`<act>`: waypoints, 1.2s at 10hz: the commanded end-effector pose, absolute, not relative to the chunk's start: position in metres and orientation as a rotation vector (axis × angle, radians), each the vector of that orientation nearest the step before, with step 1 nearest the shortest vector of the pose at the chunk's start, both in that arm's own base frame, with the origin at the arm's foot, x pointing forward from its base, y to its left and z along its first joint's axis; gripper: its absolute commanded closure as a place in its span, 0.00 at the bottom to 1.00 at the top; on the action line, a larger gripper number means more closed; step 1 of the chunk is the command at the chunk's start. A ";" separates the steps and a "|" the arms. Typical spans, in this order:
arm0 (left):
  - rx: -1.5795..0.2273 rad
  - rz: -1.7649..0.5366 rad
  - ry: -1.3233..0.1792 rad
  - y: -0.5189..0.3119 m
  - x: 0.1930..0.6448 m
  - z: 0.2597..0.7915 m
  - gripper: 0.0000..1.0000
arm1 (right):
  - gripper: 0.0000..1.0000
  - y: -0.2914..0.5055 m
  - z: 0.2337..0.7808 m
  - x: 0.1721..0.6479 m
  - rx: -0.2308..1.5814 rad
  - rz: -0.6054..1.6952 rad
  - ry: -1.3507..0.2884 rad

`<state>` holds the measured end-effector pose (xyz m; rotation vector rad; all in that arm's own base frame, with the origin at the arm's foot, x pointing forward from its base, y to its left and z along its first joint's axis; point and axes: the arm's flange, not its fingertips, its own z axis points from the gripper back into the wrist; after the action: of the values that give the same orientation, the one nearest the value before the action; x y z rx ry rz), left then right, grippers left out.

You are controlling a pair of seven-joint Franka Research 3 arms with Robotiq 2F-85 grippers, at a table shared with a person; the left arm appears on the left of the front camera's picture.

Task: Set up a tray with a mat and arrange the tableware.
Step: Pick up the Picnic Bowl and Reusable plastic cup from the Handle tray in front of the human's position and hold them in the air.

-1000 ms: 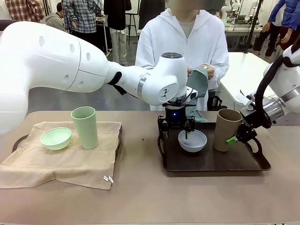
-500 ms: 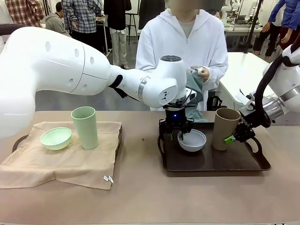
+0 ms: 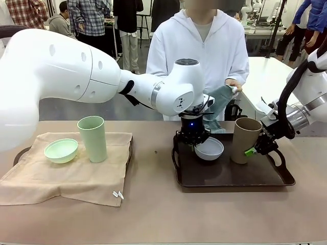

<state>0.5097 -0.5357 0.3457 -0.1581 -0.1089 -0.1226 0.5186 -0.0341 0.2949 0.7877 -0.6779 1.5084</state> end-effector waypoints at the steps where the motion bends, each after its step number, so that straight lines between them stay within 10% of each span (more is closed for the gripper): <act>1: -0.117 -0.078 -0.102 -0.536 0.510 0.346 1.00 | 1.00 -0.039 0.297 0.521 0.799 1.486 -0.670; 2: -0.097 -0.079 -0.099 -0.533 0.509 0.351 1.00 | 0.78 -0.041 0.310 0.517 0.816 1.458 -0.661; 3: -0.070 -0.069 -0.064 -0.525 0.505 0.366 1.00 | 1.00 -0.043 0.342 0.500 0.839 1.447 -0.619; 12: -0.157 -0.049 -0.154 -0.487 0.436 0.561 1.00 | 1.00 -0.037 0.550 0.379 0.629 1.513 -0.623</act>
<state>0.4434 -0.4896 0.5697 -0.1609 -0.1587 -0.0947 0.3828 -0.0432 0.5547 0.6385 -0.6477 1.5329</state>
